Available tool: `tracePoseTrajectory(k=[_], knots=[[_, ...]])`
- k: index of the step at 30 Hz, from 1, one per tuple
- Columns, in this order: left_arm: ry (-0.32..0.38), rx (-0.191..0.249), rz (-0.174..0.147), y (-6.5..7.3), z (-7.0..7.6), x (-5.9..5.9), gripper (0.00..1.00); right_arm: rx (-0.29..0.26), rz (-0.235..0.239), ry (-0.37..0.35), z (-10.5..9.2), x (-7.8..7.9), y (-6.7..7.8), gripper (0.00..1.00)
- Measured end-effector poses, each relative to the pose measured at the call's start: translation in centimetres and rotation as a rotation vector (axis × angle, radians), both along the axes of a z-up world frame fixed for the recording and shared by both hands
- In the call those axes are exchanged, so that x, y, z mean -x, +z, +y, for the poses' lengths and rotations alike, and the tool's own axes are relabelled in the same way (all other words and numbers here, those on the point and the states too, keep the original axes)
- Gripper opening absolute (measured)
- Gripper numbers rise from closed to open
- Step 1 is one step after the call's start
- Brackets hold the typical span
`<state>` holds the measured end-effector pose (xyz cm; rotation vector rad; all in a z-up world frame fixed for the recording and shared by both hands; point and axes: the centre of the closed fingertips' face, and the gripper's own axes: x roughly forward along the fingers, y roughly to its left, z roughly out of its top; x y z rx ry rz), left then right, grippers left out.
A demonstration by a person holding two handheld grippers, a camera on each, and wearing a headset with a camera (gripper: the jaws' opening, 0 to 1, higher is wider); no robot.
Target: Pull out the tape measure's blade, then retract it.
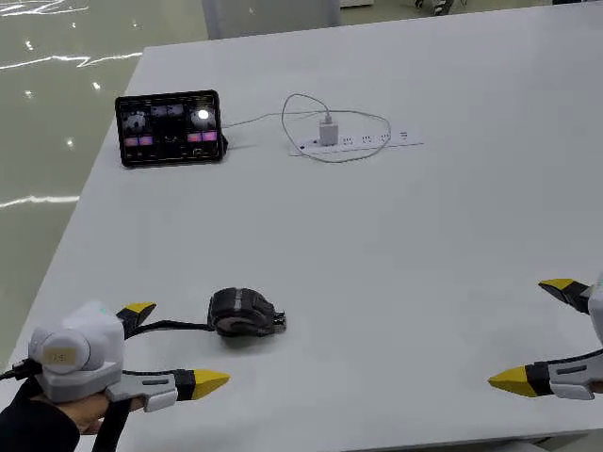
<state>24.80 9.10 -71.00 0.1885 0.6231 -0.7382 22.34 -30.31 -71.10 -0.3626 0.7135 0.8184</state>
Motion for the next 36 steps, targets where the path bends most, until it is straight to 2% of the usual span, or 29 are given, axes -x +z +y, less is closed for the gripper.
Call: tracePoseTrajectory(k=[1,2,5,8,11,13,16,29,33,36], knots=[[0.0,-0.001,0.001,-0.1,0.1,0.1,0.99,-0.001,-0.003,0.004,0.1,0.0,0.0,0.99],[0.002,-0.002,0.0,-0.3,0.4,0.1,0.99,-0.001,-0.05,0.024,0.3,-0.3,0.4,0.99],[0.006,0.0,0.003,-0.4,0.6,0.2,0.99,0.006,-0.035,0.012,0.0,-0.4,0.1,0.99],[-0.002,-0.003,0.007,-0.4,0.5,0.2,0.99,-0.005,-0.049,0.005,-0.3,-0.8,0.0,0.99],[-0.011,-0.01,0.009,-0.5,0.4,0.1,0.99,-0.004,-0.035,-0.005,-0.5,-1.1,-0.5,0.99],[-0.02,-0.012,0.008,-0.4,0.3,-0.1,0.99,0.001,-0.02,-0.001,-0.6,-1.1,-0.7,0.99],[-0.038,-0.023,0.008,-0.5,0.3,-0.5,0.99,-0.005,-0.023,0.023,-0.2,-1.4,-0.7,0.99],[-0.171,-0.132,0.045,-1.3,0.3,-1.7,0.99,-0.002,-0.008,0.146,3.8,-3.2,-1.9,0.99],[-0.245,-0.173,0.038,-1.5,-0.2,-2.2,0.99,-0.007,0.002,0.158,4.9,-3.8,-2.2,0.99],[-0.305,-0.21,0.045,-1.9,-0.4,-2.7,0.98,-0.011,0.007,0.174,5.9,-4.2,-2.4,0.99]])
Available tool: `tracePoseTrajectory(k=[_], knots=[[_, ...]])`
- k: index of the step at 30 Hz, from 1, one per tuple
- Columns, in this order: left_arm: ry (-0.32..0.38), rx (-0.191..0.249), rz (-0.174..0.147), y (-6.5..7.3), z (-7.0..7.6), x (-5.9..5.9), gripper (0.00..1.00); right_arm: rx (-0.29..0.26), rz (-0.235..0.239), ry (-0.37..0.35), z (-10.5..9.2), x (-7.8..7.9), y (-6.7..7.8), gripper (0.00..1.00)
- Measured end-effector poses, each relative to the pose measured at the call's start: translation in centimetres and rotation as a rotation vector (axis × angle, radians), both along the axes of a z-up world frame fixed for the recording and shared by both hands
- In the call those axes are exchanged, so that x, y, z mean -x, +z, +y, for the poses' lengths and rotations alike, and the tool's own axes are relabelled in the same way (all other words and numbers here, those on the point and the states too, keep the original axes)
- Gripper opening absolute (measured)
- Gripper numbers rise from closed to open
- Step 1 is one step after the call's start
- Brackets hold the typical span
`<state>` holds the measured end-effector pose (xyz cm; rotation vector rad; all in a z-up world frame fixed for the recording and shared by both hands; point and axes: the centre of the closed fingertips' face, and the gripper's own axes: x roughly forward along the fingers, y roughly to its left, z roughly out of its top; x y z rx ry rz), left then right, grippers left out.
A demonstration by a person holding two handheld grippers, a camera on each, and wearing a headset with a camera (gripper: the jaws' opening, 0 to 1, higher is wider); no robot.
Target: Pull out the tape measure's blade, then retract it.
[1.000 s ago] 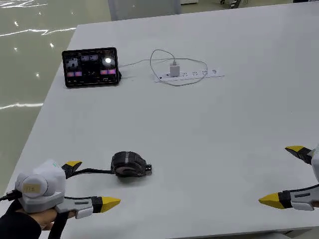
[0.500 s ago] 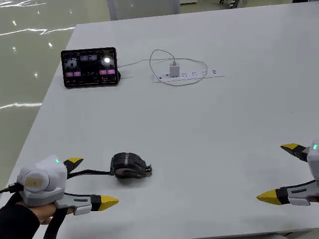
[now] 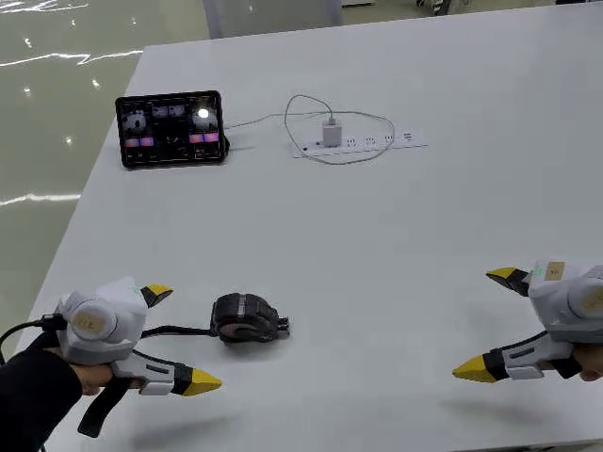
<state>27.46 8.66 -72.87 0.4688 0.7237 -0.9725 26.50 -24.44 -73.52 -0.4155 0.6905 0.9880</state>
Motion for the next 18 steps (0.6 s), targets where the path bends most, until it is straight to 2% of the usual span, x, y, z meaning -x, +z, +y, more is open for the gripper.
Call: tracePoseTrajectory(k=[5,12,15,18], knots=[[-0.054,-0.025,0.022,-0.3,-0.6,-0.9,0.97,0.008,0.001,0.055,1.5,-0.5,-0.6,0.99],[-0.122,-0.061,0.05,-0.8,-2.1,-1.6,0.94,0.003,0.011,0.119,4.6,-1.1,-1.2,0.99],[-0.187,-0.114,0.062,-1.5,-2.6,-1.5,0.93,0.004,0.014,0.156,6.4,-1.2,-1.3,0.99],[-0.247,-0.166,0.059,-1.9,-3.1,-1.6,0.89,0.004,0.014,0.188,8.2,-1.4,-1.5,0.99]])
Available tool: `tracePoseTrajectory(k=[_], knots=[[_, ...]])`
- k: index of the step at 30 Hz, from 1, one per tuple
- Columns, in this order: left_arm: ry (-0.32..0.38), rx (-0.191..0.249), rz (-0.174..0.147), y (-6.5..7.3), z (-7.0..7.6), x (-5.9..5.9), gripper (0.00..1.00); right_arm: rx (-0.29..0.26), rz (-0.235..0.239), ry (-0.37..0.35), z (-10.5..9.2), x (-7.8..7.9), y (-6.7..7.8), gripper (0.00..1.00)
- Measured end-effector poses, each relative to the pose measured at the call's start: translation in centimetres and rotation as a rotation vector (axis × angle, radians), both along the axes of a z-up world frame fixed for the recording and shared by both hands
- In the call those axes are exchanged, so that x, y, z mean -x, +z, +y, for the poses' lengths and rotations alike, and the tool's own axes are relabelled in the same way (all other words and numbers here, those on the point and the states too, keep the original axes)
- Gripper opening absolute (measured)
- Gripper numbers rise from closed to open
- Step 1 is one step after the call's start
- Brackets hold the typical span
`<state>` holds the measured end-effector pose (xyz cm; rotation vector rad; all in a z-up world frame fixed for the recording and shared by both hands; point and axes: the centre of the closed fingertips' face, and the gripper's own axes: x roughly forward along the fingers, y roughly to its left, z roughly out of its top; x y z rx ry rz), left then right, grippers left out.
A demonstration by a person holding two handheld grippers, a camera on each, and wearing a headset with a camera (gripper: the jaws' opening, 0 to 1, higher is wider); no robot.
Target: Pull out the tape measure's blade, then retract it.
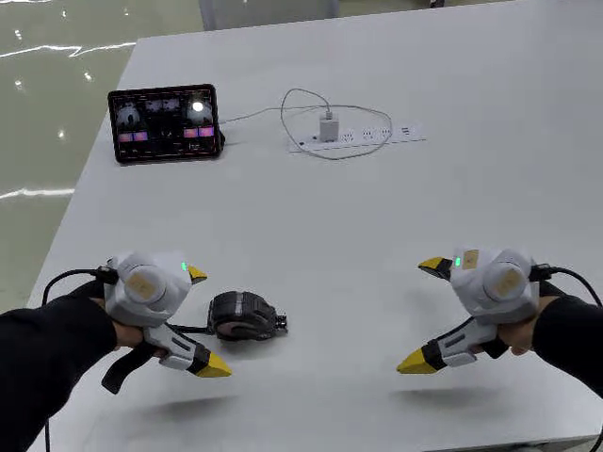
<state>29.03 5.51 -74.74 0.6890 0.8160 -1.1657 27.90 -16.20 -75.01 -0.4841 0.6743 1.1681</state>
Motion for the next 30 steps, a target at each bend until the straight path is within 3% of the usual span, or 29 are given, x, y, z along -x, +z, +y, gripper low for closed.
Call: tracePoseTrajectory(k=[5,13,16,18,19,20,21,24,30], knots=[[-0.027,-0.031,-0.001,-0.2,-1.0,-0.5,0.84,-0.007,-0.001,0.051,3.4,-0.6,-0.2,0.99],[-0.077,-0.067,-0.005,-0.9,-2.4,-0.5,0.69,-0.003,0.015,0.117,8.1,-1.2,-0.5,0.99],[-0.084,-0.078,0.01,-1.2,-2.9,-0.4,0.64,-0.007,0.025,0.136,9.7,-1.2,-0.6,0.96],[-0.085,-0.075,0.006,-1.3,-3.4,-0.6,0.54,-0.006,0.027,0.147,10.6,-1.2,-0.7,0.96],[-0.097,-0.075,0.004,-1.3,-3.6,-0.5,0.44,-0.002,0.026,0.155,10.9,-1.2,-0.7,0.95],[-0.103,-0.112,-0.025,-1.4,-3.1,-1.0,0.39,-0.002,0.024,0.169,11.3,-1.1,-0.6,0.93],[-0.115,-0.105,-0.029,-1.4,-3.3,-1.0,0.37,-0.004,0.022,0.174,11.6,-1.1,-0.6,0.92],[-0.102,-0.108,-0.011,-1.6,-3.1,-1.0,0.37,0.005,0.008,0.2,12.1,-1.1,-0.7,0.85],[-0.082,-0.093,0.012,-1.7,-3.1,-1.1,0.38,0.04,-0.005,0.265,13.1,-0.8,-1.4,0.62]])
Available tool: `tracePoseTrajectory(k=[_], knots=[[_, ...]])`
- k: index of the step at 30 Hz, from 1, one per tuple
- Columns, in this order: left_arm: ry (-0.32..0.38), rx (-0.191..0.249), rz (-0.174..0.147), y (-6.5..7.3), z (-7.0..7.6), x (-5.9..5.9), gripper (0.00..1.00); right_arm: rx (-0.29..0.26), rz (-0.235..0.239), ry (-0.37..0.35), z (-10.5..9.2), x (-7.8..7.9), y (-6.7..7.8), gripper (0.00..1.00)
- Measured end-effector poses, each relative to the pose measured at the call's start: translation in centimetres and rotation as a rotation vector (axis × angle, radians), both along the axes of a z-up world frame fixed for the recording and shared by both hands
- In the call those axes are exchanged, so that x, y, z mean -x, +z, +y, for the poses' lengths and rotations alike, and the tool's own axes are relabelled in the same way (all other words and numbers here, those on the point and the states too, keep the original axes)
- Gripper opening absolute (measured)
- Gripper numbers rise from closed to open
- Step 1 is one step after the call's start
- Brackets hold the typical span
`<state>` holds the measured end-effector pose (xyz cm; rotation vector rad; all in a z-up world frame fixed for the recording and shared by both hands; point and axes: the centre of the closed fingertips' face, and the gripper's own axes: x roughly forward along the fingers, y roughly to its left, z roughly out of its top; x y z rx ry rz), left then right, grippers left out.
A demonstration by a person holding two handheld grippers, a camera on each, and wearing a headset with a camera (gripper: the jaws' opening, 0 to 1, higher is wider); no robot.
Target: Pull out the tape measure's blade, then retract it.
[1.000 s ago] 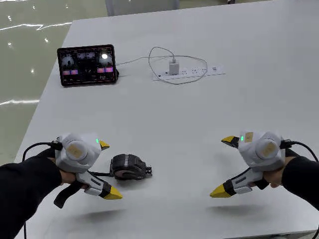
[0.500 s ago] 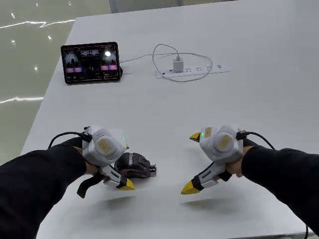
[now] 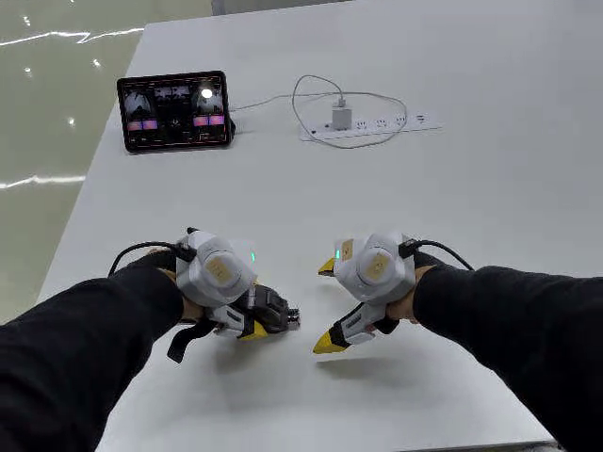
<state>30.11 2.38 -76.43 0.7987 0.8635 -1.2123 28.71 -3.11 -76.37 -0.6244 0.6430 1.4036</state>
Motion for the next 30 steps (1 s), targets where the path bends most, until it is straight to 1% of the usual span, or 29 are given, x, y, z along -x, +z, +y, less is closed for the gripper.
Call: tracePoseTrajectory(k=[1,2,3,4,5,6,7,8,10,11,13,15,16,17,18,19,20,21,22,23,24,25,26,27,30], knots=[[-0.002,-0.018,0.006,-0.4,0.1,0.1,0.38,0.0,0.009,-0.001,0.2,0.0,-0.1,0.56],[0.021,-0.083,0.051,-1.2,1.0,0.8,0.4,0.001,0.014,0.002,0.4,0.1,-0.2,0.52],[-0.061,-0.095,-0.032,-1.5,0.7,0.4,0.4,-0.002,0.017,0.004,0.7,0.1,-0.4,0.5],[-0.042,-0.085,-0.006,-1.9,0.8,1.3,0.39,-0.004,0.019,0.005,0.9,0.1,-0.5,0.47],[-0.085,-0.091,-0.077,-2.1,1.3,0.8,0.38,-0.007,0.017,0.006,1.1,0.2,-0.5,0.44],[-0.055,-0.045,-0.058,-1.6,0.5,0.6,0.38,-0.009,0.004,0.004,1.5,0.0,-0.5,0.41],[-0.053,-0.031,-0.057,-1.4,0.5,0.5,0.38,-0.011,-0.004,0.009,1.7,0.0,-0.5,0.36],[-0.018,0.0,-0.046,-1.0,0.4,0.2,0.38,-0.012,0.001,0.013,2.0,0.0,-0.6,0.33],[-0.017,-0.015,-0.045,-1.0,0.4,0.0,0.38,-0.014,0.025,0.018,2.3,0.2,-1.0,0.29],[-0.015,-0.025,-0.036,-1.1,0.4,-0.1,0.38,-0.009,0.027,0.024,2.5,0.3,-1.2,0.29],[-0.017,-0.038,-0.032,-1.1,0.4,0.1,0.38,-0.004,0.018,0.043,2.8,0.5,-1.4,0.25],[-0.02,-0.038,-0.029,-1.1,0.5,0.1,0.39,-0.005,0.008,0.046,3.0,0.5,-1.4,0.16],[-0.025,-0.036,-0.031,-0.8,0.5,0.2,0.39,0.002,-0.003,0.046,3.0,0.4,-1.4,0.12],[-0.036,-0.029,-0.039,-0.5,0.4,0.2,0.38,0.003,-0.011,0.055,3.1,0.3,-1.4,0.12],[-0.039,0.022,-0.061,0.5,-0.4,-0.1,0.38,0.005,-0.01,0.052,3.1,0.3,-1.5,0.12],[-0.04,0.054,-0.046,1.1,-0.9,0.1,0.38,0.009,-0.016,0.06,3.1,0.3,-1.4,0.12],[-0.04,0.076,-0.044,1.5,-1.1,0.1,0.37,0.011,-0.019,0.066,3.0,0.3,-1.5,0.12],[-0.061,0.072,-0.049,1.9,-1.1,0.2,0.35,0.014,-0.02,0.067,3.0,0.3,-1.5,0.12],[-0.092,0.034,-0.062,1.7,-0.8,0.2,0.34,0.016,-0.022,0.066,3.1,0.2,-1.5,0.12],[-0.114,0.021,-0.059,1.6,-0.8,0.5,0.34,0.023,-0.016,0.068,3.1,0.3,-1.6,0.12],[-0.104,0.021,-0.06,1.3,-1.0,0.5,0.34,0.031,-0.01,0.06,3.1,0.2,-1.7,0.13],[-0.098,0.017,-0.054,1.3,-1.0,0.4,0.33,0.046,0.002,0.052,3.1,0.3,-2.0,0.13],[-0.091,0.011,-0.048,1.2,-0.9,0.3,0.33,0.042,0.001,0.06,3.1,0.2,-1.7,0.13],[-0.088,0.007,-0.044,1.2,-0.9,0.3,0.33,0.035,0.015,0.053,3.1,0.2,-1.7,0.13],[-0.089,-0.015,-0.031,1.1,-0.8,0.3,0.33,0.027,0.011,0.064,3.1,0.3,-1.7,0.11]])
